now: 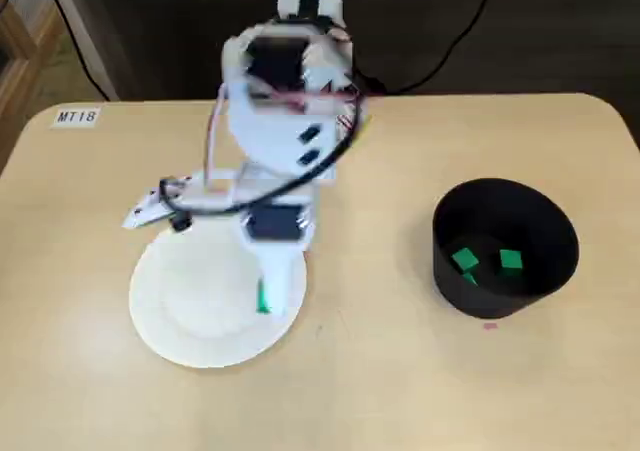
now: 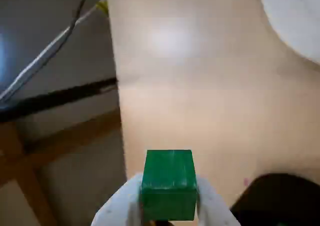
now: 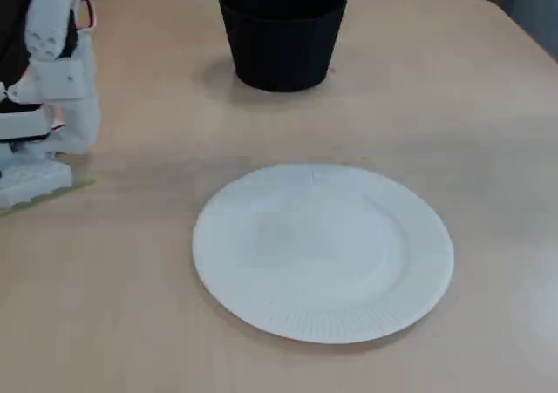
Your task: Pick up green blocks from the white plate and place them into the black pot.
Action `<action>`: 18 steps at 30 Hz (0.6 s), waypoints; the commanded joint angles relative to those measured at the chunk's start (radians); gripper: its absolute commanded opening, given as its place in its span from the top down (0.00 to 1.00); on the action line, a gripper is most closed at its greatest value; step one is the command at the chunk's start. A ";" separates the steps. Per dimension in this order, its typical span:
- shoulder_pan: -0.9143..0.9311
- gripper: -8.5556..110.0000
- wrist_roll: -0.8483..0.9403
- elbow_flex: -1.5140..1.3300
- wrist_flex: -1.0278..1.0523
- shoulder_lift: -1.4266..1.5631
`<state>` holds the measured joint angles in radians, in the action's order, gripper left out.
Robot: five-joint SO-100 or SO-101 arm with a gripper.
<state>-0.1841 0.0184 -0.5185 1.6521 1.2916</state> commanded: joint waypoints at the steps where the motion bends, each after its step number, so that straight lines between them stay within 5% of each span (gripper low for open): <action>1: -0.255 0.95 -0.064 -0.046 0.005 0.121; 5: -0.399 0.95 -0.086 -0.218 -0.037 0.179; 10: -0.456 0.95 -0.137 -0.810 -0.397 0.440; 18: -0.430 0.94 -0.123 -1.264 -0.773 0.469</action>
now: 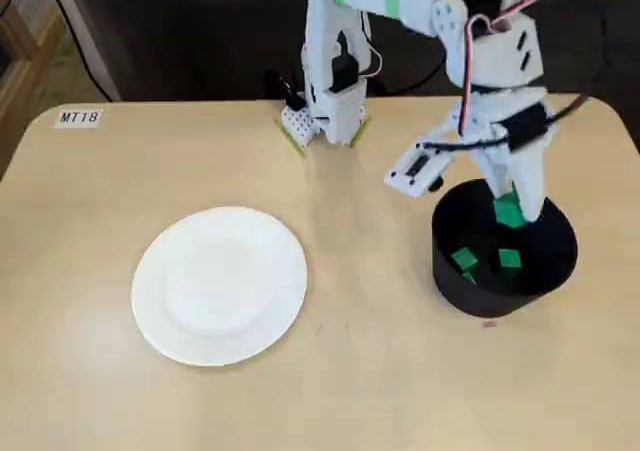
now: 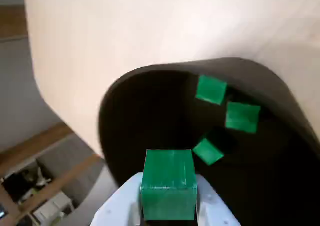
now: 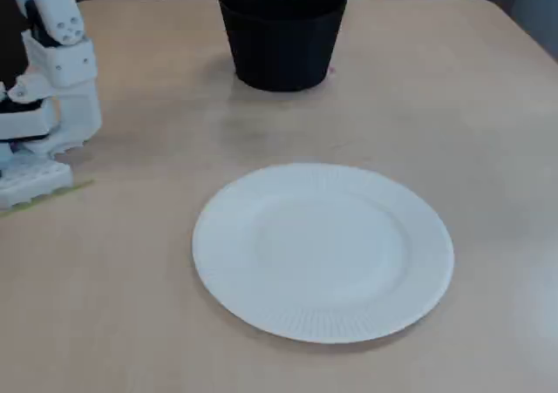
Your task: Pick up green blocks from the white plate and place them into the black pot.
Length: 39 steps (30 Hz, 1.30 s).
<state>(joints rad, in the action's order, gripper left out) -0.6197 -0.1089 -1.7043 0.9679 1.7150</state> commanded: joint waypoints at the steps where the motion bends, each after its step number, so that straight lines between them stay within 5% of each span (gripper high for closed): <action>1: 0.009 0.87 0.026 -0.086 -0.089 0.041; 5: 0.014 0.55 0.104 -0.112 -0.072 0.080; 9: 0.051 0.50 0.117 -0.112 -0.049 0.132; 10: 0.066 0.51 0.129 -0.112 -0.040 0.158; 14: 0.222 0.93 0.133 -0.115 0.025 0.324; 15: 0.279 0.95 0.155 -0.115 0.044 0.367; 23: 0.712 0.95 0.278 -0.365 0.040 0.778; 39: 0.653 0.95 0.270 -1.155 0.015 1.539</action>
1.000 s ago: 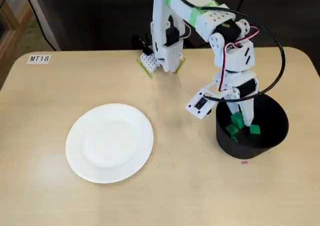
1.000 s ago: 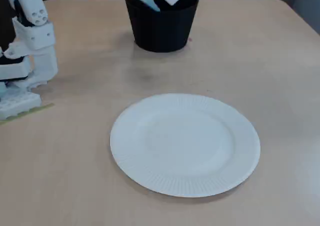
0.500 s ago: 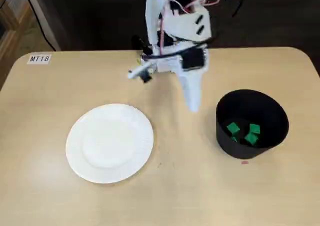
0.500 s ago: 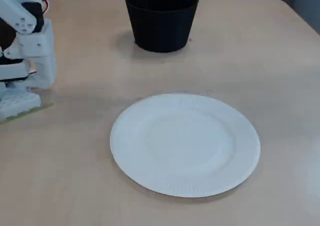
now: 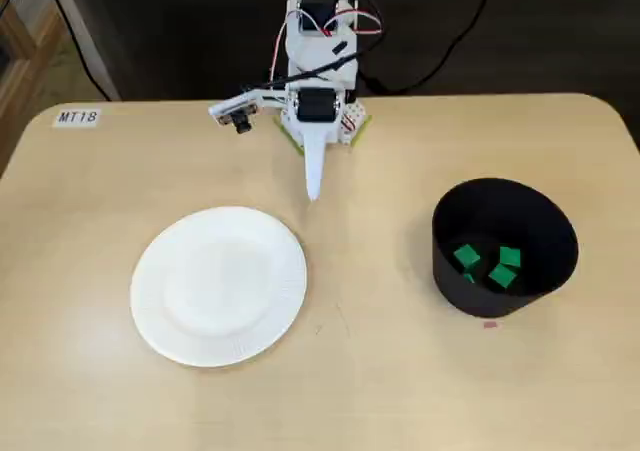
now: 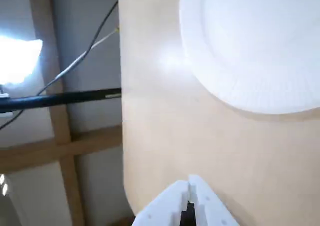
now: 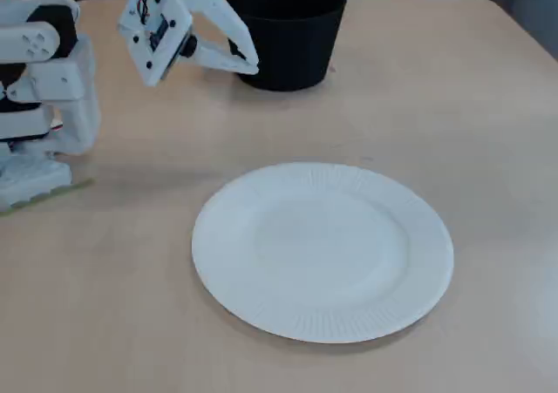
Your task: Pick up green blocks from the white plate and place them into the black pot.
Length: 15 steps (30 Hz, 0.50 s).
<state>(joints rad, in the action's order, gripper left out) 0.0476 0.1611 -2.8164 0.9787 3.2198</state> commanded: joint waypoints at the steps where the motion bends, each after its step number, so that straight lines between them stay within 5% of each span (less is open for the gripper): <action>1: -0.021 0.95 0.005 -0.061 0.008 0.034; 15: -0.080 0.95 -0.020 -0.163 0.094 0.034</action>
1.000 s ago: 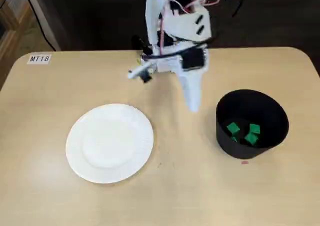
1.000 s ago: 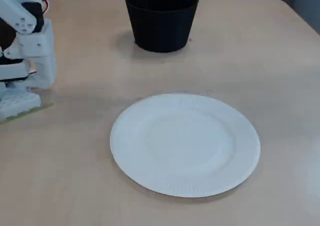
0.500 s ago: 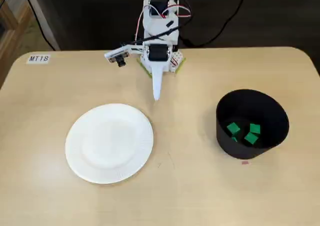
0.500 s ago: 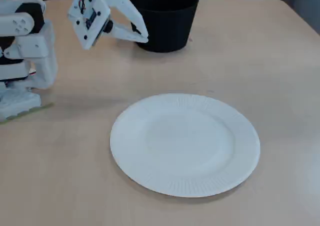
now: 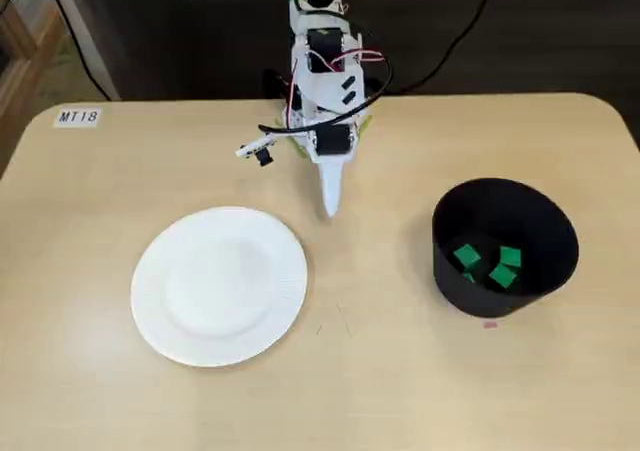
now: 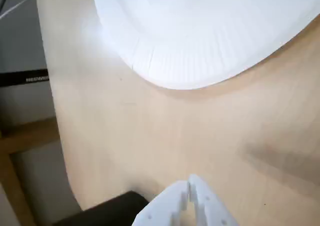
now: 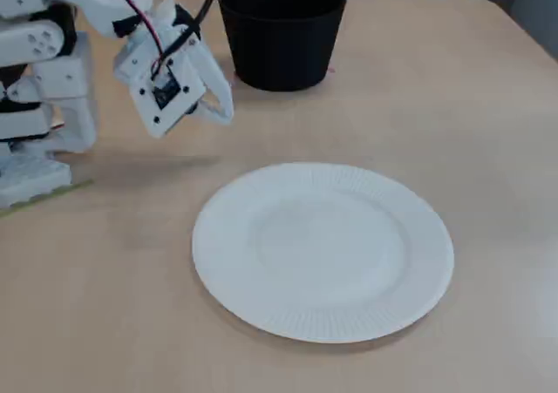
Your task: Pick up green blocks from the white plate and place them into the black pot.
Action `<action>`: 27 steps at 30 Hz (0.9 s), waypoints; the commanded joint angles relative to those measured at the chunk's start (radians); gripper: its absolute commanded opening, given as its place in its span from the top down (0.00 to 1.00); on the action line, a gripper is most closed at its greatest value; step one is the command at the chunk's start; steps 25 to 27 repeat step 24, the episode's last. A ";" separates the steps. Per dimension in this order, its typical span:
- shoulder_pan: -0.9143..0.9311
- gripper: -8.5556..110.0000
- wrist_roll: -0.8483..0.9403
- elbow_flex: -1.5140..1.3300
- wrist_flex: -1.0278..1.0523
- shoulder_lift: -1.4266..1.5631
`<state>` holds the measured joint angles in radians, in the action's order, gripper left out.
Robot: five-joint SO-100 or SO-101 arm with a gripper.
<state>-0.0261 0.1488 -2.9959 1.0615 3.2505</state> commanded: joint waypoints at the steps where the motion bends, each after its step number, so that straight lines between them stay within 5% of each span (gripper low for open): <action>1: -0.006 0.95 -0.008 0.017 0.012 0.003; 27: -0.006 0.95 -0.012 0.014 -0.002 0.003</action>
